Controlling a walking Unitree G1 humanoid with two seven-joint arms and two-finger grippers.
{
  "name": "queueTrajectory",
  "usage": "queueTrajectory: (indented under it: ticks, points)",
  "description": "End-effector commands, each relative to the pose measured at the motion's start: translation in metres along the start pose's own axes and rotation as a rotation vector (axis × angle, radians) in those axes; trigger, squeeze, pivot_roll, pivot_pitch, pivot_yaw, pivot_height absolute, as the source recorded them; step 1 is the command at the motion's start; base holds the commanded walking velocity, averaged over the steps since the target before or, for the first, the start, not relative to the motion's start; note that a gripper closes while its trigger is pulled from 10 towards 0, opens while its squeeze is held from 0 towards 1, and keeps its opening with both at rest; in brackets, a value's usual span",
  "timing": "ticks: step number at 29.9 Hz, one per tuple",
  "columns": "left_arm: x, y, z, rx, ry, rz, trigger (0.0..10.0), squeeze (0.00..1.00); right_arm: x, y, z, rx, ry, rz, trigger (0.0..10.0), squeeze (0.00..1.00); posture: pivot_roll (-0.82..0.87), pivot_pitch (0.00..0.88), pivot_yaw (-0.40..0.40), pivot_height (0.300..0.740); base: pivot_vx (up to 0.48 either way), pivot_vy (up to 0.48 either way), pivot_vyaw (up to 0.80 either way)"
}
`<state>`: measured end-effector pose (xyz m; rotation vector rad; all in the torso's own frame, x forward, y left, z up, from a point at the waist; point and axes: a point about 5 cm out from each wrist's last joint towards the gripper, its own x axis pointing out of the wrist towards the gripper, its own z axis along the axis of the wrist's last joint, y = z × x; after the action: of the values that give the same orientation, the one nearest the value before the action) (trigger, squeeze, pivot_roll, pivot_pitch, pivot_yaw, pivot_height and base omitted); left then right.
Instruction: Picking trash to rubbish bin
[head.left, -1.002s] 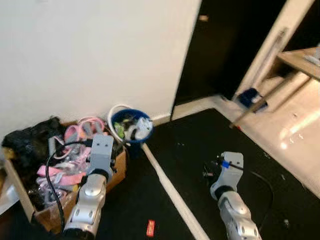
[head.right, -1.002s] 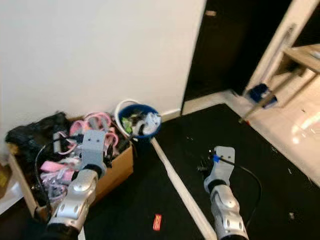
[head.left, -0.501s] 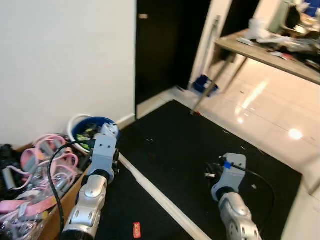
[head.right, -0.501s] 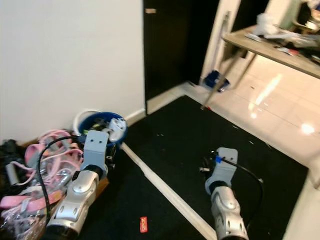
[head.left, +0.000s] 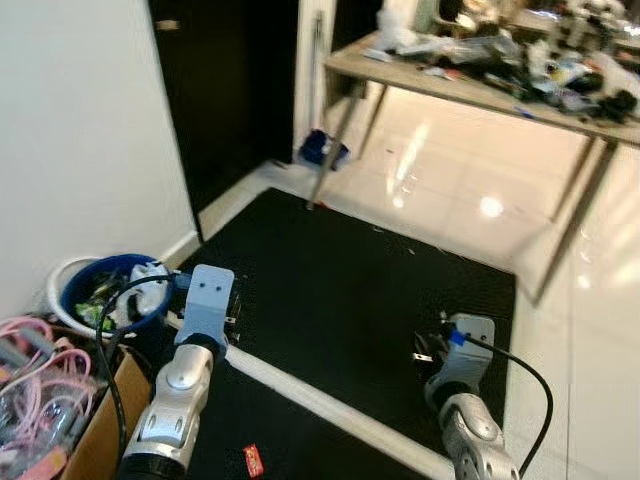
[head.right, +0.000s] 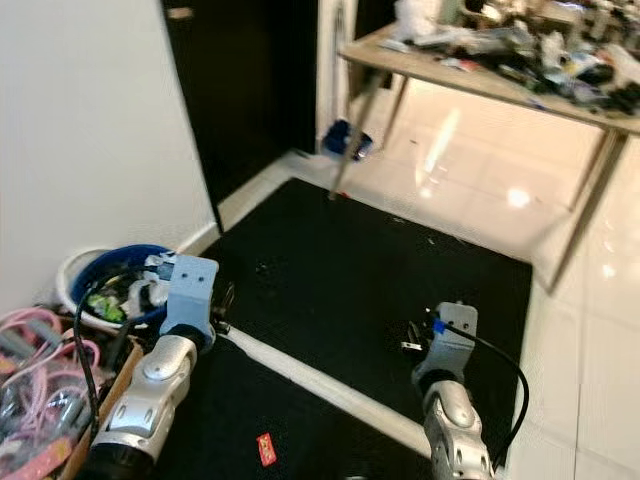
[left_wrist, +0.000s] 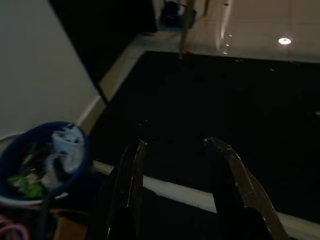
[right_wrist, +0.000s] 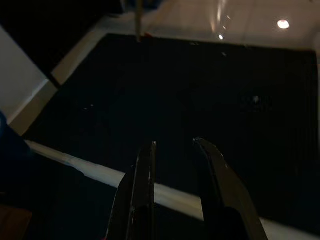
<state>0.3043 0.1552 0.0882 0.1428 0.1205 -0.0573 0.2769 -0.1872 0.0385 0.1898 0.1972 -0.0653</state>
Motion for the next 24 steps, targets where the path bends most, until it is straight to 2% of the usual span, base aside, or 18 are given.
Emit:
queueTrajectory:
  ticks: [1,4,6,11,17,20,24]
  points:
    - [-0.002,-0.003,-0.006,0.008,0.023,-0.016,10.0,0.0,-0.002,-0.007,-0.002,0.008,0.015,-0.025,10.0,0.0,-0.04,0.089,0.003,0.74,0.0,0.0,-0.8]
    - [-0.002,-0.004,-0.007,0.024,0.022,-0.017,10.0,0.0,-0.002,-0.008,-0.002,0.025,0.018,-0.035,10.0,0.0,-0.04,0.086,-0.016,0.74,0.0,0.0,-0.8]
    - [-0.001,-0.003,-0.007,0.002,0.031,0.002,10.0,0.0,-0.002,-0.006,0.0,0.041,0.017,-0.029,10.0,0.0,-0.04,0.095,-0.027,0.74,0.0,0.0,-0.8]
    - [-0.004,-0.003,-0.007,0.006,0.021,-0.004,10.0,0.0,0.0,0.0,-0.001,-0.018,0.026,0.017,10.0,0.0,-0.02,0.099,-0.039,0.74,0.0,0.0,0.0]
    - [-0.006,-0.006,-0.007,0.002,0.029,-0.026,10.0,0.0,0.0,0.004,-0.003,-0.028,0.036,0.044,10.0,0.0,-0.01,0.091,-0.05,0.74,0.0,0.0,0.0]
    - [-0.003,-0.005,-0.008,-0.038,0.043,-0.005,10.0,0.0,0.002,0.006,-0.002,-0.044,0.042,0.045,10.0,0.0,-0.02,0.091,-0.063,0.74,0.0,0.0,0.0]
    - [-0.003,-0.007,-0.006,-0.039,0.037,-0.016,10.0,0.0,0.003,0.008,-0.002,-0.048,0.047,0.055,10.0,0.0,-0.02,0.091,-0.063,0.74,0.0,0.0,0.0]
